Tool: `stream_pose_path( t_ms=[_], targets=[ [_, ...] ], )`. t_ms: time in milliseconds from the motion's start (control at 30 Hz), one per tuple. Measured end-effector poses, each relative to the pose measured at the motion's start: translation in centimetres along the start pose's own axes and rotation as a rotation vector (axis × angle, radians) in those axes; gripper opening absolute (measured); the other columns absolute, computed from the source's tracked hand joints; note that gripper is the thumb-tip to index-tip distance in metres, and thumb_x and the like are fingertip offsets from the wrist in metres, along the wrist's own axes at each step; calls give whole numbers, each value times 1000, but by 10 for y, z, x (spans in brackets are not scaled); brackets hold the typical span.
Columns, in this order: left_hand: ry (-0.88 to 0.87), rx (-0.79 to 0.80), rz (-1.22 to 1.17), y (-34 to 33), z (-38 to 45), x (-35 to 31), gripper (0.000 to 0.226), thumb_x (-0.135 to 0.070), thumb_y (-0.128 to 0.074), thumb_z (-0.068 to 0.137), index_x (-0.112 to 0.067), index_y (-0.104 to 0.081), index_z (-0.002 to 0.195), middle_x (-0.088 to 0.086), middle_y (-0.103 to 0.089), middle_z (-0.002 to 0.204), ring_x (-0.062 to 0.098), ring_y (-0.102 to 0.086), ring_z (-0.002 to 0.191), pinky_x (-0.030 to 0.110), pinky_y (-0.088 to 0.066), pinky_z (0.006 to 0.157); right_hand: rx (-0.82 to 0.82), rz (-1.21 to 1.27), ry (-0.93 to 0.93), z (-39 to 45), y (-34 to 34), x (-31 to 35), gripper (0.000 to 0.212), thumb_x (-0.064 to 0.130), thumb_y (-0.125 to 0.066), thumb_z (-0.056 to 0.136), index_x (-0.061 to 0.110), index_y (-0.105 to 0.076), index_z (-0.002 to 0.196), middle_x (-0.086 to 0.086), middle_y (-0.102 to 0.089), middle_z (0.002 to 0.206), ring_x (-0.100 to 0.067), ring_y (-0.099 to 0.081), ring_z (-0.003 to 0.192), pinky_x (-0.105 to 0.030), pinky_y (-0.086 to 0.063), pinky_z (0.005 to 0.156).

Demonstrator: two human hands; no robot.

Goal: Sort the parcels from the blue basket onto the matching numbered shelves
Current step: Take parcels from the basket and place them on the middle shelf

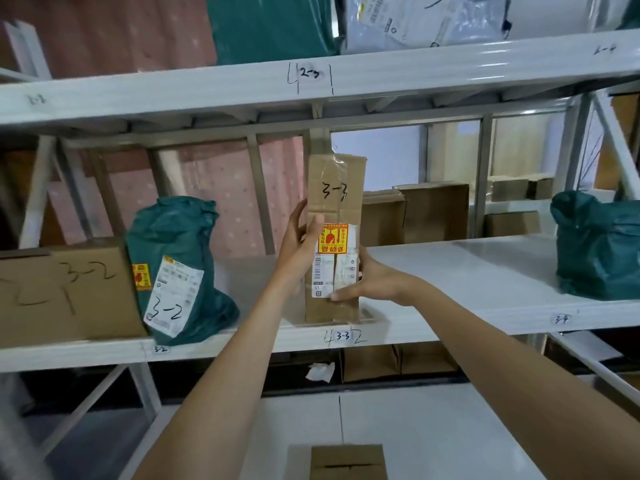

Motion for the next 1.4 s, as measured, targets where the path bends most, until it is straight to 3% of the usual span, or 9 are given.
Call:
stream_pose_path(
  t_ms=[167,267,433,500,600,867,1100,1267,1400],
  targets=[
    [61,-13,37,40,1,27,73,-66,-56,84,-40,-32,149,-3,-64,131,10,-68,107,19,-57,71,-67,-19,-37,24,-22,-6,122,28,-94,64,33,-12,154,9,-54,131,-15,-55,122,-37,-45,106],
    [120,55,88,51,-8,49,69,-53,-60,89,-38,-30,149,-8,-60,134,8,-63,112,15,-54,70,-103,-2,-51,36,-33,-10,116,27,-91,69,29,-14,156,9,-54,129,-14,-55,120,-36,-47,104],
    [183,274,303,58,-20,97,109,-43,-83,75,-37,-9,155,-8,-44,152,14,-44,137,34,-43,107,-119,-37,-60,37,-42,-13,107,31,-86,75,29,-16,156,3,-49,144,-14,-49,127,-29,-41,102],
    [212,346,347,59,-23,108,123,-43,-88,69,-39,-1,156,-8,-41,154,13,-42,139,35,-41,111,-89,-96,-69,35,-47,-19,111,32,-86,75,29,-11,157,2,-45,150,-15,-47,132,-26,-40,103],
    [234,421,413,59,-29,122,134,-40,-94,61,-42,2,155,-9,-48,149,12,-46,137,39,-43,112,-65,-145,-84,33,-52,-27,111,32,-86,76,29,-10,158,3,-44,152,-6,-48,120,-13,-40,93],
    [208,373,513,63,-29,127,117,-41,-91,65,-37,-16,154,-8,-54,145,14,-51,132,42,-47,109,-32,-256,-123,33,-56,-29,101,43,-80,80,29,-16,156,3,-43,154,-17,-48,135,-31,-40,110],
    [193,407,564,60,-30,132,95,-44,-86,73,-33,-30,149,-6,-53,146,16,-51,132,41,-46,109,-31,-312,-147,33,-59,-31,100,52,-78,79,34,-16,155,8,-43,153,-16,-48,135,-36,-42,113],
    [162,426,605,57,-30,131,94,-46,-84,73,-30,-30,149,-6,-52,147,16,-51,132,40,-47,108,-43,-304,-168,31,-59,-31,102,49,-78,79,35,-11,155,8,-40,156,-17,-46,138,-41,-40,115],
    [173,421,611,58,-34,127,100,-40,-88,70,-28,-29,150,-8,-52,146,14,-51,132,30,-45,106,-45,-316,-192,25,-63,-30,115,63,-78,69,38,-5,154,6,-36,158,-22,-43,140,-45,-40,114]
  ],
)
Point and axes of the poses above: each hand's wrist, its own z-axis towards the middle knuckle, its own y-axis out of the back of the hand, x = y × z, the point moved 10 cm from there along z, towards the middle knuckle
